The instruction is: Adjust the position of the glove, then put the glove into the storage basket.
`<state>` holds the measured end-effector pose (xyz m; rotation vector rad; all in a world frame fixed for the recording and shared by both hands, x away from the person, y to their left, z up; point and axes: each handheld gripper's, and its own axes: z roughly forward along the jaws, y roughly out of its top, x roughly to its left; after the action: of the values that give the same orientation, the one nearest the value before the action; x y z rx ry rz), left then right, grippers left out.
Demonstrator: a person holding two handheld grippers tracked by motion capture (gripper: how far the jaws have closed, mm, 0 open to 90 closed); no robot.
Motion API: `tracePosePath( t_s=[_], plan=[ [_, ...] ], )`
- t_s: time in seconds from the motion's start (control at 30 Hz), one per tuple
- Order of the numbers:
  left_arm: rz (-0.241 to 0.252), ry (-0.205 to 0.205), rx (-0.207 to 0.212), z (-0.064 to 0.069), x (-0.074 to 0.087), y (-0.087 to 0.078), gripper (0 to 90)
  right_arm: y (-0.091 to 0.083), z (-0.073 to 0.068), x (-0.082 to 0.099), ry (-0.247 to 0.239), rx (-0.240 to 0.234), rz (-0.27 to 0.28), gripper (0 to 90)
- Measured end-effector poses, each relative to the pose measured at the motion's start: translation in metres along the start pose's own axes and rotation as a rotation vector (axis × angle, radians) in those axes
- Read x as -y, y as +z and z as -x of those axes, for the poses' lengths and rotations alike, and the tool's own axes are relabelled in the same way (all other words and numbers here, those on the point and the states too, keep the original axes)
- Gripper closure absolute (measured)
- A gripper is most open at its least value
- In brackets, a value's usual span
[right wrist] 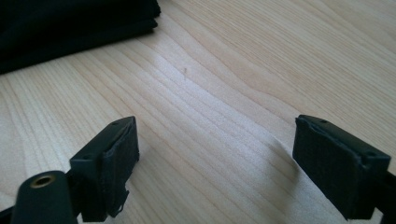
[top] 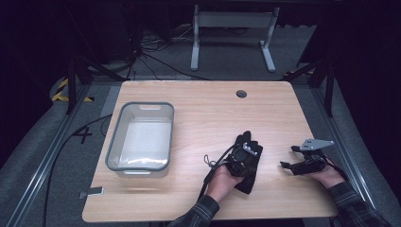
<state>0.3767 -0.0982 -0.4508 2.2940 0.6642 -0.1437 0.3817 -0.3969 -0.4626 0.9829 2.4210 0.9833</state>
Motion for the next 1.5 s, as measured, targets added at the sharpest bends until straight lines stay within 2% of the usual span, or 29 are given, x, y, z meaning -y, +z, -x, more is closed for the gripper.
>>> tracePosePath(
  t_s=[0.2, 0.5, 0.7, 0.83, 0.97, 1.07, 1.17, 1.27, 1.3, 1.33, 1.4, 1.5],
  plan=[
    [-0.032, -0.004, -0.036, -0.006, 0.009, -0.017, 89.8, 0.000, 0.001, 0.001, 0.003, -0.002, 0.003, 15.2],
    [-0.053, -0.016, -0.075, -0.016, 0.022, -0.036, 89.7, 0.002, 0.001, 0.001, 0.016, -0.023, 0.003, 14.4],
    [-0.055, -0.029, -0.098, -0.021, 0.030, -0.046, 89.8, 0.002, 0.000, 0.001, 0.014, -0.028, 0.004, 13.7],
    [-0.032, -0.030, -0.095, -0.021, 0.029, -0.052, 88.5, 0.004, -0.001, 0.001, 0.013, -0.029, 0.009, 10.2],
    [0.014, -0.026, -0.118, -0.024, 0.027, -0.063, 73.1, 0.004, -0.003, 0.002, 0.011, -0.031, 0.011, 8.9],
    [0.033, -0.022, -0.140, -0.030, 0.025, -0.069, 57.6, 0.004, -0.003, 0.002, 0.011, -0.031, 0.011, 8.9],
    [0.040, -0.015, -0.135, -0.035, 0.023, -0.070, 44.2, 0.004, -0.003, 0.002, 0.012, -0.032, 0.011, 8.9],
    [0.058, 0.006, -0.141, -0.041, 0.021, -0.068, 33.1, 0.004, -0.003, 0.002, 0.011, -0.032, 0.012, 8.9],
    [0.062, 0.011, -0.139, -0.043, 0.020, -0.066, 33.1, 0.004, -0.003, 0.002, 0.011, -0.031, 0.011, 8.9],
    [0.045, 0.024, -0.138, -0.045, 0.019, -0.061, 26.1, 0.004, -0.003, 0.002, 0.011, -0.031, 0.011, 8.9],
    [0.029, 0.039, -0.140, -0.048, 0.016, -0.056, 22.5, 0.004, -0.003, 0.002, 0.011, -0.031, 0.011, 8.9],
    [0.030, 0.029, -0.140, -0.052, 0.013, -0.050, 18.7, 0.004, -0.003, 0.002, 0.011, -0.031, 0.011, 8.9]
  ],
)
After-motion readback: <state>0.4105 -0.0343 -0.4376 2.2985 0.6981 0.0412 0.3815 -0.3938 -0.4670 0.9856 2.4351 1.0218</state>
